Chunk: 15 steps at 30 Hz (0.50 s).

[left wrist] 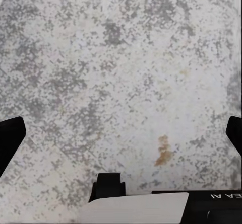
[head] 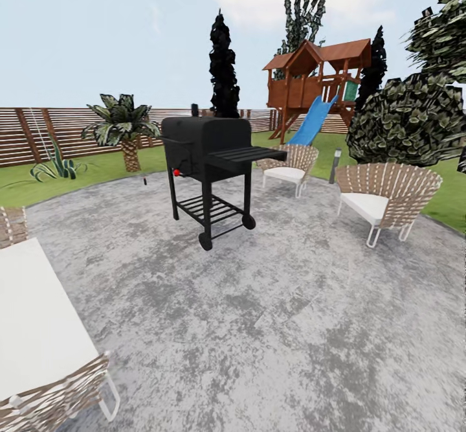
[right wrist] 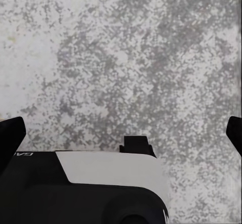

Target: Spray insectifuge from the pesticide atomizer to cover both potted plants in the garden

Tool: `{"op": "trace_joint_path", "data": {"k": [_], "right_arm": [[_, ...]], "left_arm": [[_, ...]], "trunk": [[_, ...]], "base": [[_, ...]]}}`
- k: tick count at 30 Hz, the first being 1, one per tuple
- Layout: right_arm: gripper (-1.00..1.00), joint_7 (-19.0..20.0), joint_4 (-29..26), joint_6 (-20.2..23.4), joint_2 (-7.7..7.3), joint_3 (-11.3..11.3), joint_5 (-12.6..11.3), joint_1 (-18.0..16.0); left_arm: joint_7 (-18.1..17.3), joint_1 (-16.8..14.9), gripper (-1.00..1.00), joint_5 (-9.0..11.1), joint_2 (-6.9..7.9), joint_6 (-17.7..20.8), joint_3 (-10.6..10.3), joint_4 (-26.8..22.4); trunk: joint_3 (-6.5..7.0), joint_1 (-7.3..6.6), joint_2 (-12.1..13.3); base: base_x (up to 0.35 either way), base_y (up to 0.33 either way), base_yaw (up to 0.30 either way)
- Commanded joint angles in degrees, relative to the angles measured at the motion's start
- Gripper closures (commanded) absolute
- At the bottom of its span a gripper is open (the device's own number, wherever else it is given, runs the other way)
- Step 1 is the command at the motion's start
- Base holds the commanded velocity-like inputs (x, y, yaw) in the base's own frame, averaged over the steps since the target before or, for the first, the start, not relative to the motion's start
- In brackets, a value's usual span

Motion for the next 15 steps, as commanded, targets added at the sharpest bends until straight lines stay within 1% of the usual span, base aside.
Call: {"op": "trace_joint_path", "data": {"k": [1, 9, 12, 15], "right_arm": [[-1.0, 0.0, 0.0, 0.1, 0.02, 0.0, -0.1, 0.0], [-1.0, -0.1, -0.1, 0.1, 0.02, 0.0, -0.1, 0.0], [-1.0, -0.1, -0.1, 0.1, 0.02, 0.0, -0.1, 0.0], [-1.0, -0.1, -0.1, 0.1, 0.02, 0.0, -0.1, 0.0]], "left_arm": [[0.0, 0.0, -1.0, 0.0, 0.0, -0.1, 0.0, 0.0], [0.0, 0.0, -1.0, 0.0, 0.01, -0.1, 0.0, 0.0], [0.0, 0.0, -1.0, 0.0, 0.0, -0.1, 0.0, 0.0], [0.0, 0.0, -1.0, 0.0, 0.02, -0.1, 0.0, 0.0]], "trunk": [[-0.06, 0.0, 0.0], [-0.07, 0.0, 0.0], [-0.14, 0.0, 0.0], [-0.25, 0.0, 0.0]], "base": [[0.013, -0.298, 0.0], [0.007, -0.288, 0.007], [0.124, -0.261, 0.102], [0.195, -0.247, 0.174]]}}
